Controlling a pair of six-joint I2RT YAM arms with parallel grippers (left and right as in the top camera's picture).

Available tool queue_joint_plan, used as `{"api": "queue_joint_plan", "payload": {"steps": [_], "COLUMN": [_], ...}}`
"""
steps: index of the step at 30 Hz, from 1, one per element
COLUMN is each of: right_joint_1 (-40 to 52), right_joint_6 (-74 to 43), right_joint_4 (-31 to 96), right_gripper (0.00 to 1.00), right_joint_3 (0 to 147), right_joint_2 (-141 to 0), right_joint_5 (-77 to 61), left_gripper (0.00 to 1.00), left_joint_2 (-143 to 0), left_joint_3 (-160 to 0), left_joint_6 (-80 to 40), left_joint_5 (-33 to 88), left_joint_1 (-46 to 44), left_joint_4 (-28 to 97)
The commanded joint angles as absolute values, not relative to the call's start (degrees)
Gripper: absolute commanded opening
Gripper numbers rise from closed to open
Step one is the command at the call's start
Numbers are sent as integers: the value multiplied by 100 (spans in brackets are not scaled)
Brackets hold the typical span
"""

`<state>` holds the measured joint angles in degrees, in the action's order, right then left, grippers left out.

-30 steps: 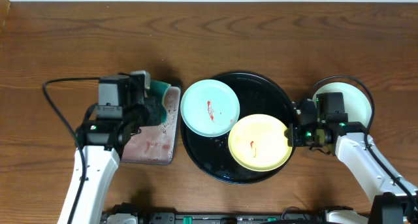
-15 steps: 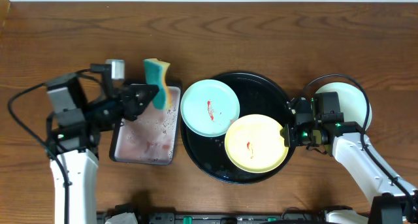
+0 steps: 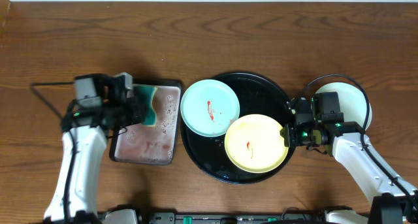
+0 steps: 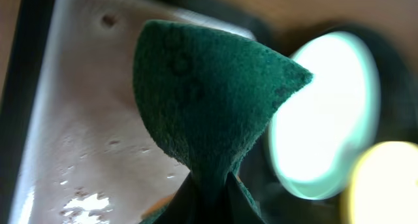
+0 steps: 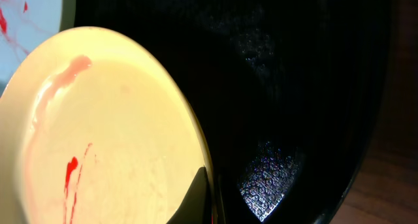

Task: Clean dirty plates on tray and stack at the side
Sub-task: 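Lift the sponge and dip it back into the soapy water, left gripper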

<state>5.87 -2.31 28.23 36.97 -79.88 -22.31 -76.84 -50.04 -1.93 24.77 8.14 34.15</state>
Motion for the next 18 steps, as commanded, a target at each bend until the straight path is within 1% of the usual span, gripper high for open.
{"api": "queue_joint_plan", "payload": {"steps": [1,5,12,18], "right_joint_1": [611,611,611,611], "right_joint_6": [-161,-161,-161,-163], "right_joint_4": [2801,2805,2805,2808], "right_gripper": [1,1,1,1], "right_joint_3": [3684,3684,3684,3684], "right_joint_2": [-7988,-7988,-7988,-7988], "right_joint_5": [-2340,-2340,-2340,-2342], "left_gripper": [8,7,7,7], "left_joint_2": [-8036,-8600,-9330,-9262], "left_joint_3": [-5013,-5013,-5013,-5098], "left_joint_6": [-333,-523,-637,-652], "left_joint_5": [1094,447,427,602], "left_joint_1": [392,-73,-287,-287], "left_joint_4": [3398,3354,3210,3350]}}
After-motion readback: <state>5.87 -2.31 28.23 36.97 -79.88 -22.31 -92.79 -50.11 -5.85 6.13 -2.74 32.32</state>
